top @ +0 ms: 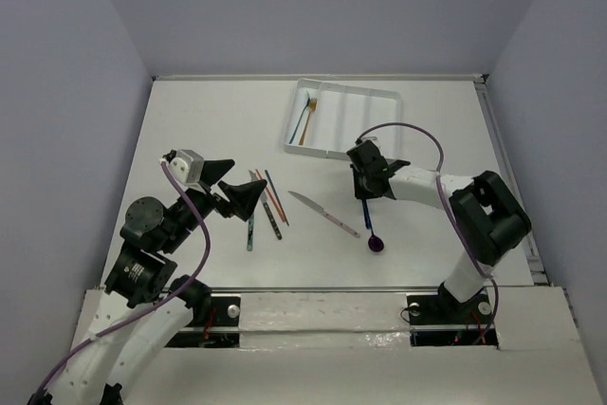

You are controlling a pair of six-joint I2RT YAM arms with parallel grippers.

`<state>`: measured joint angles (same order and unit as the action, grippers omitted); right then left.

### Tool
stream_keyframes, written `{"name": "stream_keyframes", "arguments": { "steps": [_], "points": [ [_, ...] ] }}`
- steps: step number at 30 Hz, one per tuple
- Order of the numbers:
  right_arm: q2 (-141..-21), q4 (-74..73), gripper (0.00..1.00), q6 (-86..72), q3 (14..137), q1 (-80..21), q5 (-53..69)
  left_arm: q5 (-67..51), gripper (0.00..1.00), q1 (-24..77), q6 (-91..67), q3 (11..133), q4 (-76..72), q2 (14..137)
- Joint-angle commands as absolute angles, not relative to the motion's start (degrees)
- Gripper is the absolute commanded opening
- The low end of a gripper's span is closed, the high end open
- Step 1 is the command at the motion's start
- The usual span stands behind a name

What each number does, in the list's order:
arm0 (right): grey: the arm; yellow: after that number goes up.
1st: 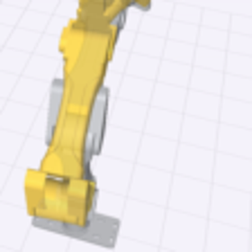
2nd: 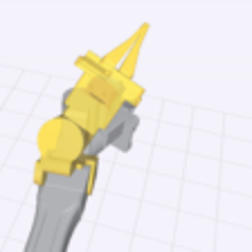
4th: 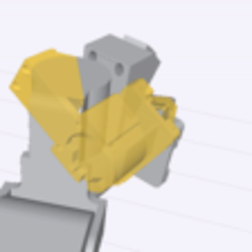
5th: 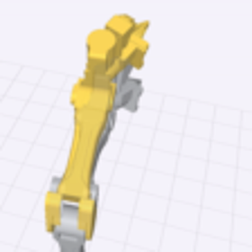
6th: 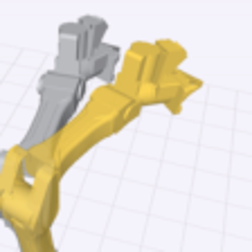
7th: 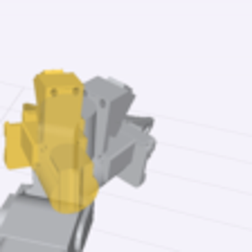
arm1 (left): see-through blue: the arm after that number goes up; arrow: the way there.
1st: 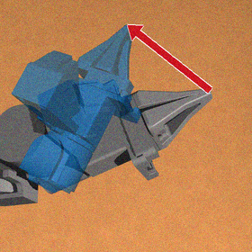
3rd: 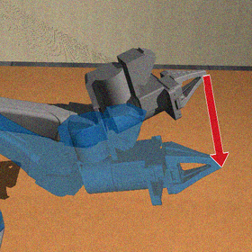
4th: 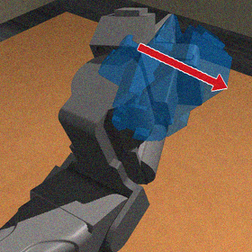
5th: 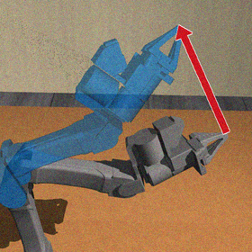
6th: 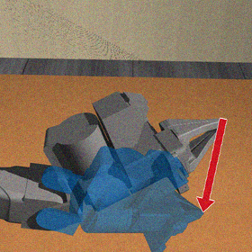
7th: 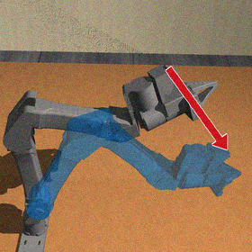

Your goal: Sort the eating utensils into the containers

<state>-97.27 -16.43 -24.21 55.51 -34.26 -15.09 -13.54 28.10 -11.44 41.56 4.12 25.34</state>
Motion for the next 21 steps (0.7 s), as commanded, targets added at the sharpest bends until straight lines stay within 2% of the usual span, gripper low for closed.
{"name": "stream_keyframes", "arguments": {
  "steps": [1,13,21],
  "points": [
    [-99.8,-19.0,0.16,-25.0,57.7,-36.5,-17.7,-14.6,0.99,27.9,-11.4,41.9,0.9,25.5],
    [-101.6,-27.7,0.12,-25.8,63.3,-38.8,-30.0,-14.9,0.99,27.9,-11.3,41.9,0.9,25.1],
    [-101.6,-29.4,0.1,-26.3,64.4,-41.3,-30.8,-14.6,0.99,27.9,-11.4,41.8,1.1,24.8]
  ]
}}
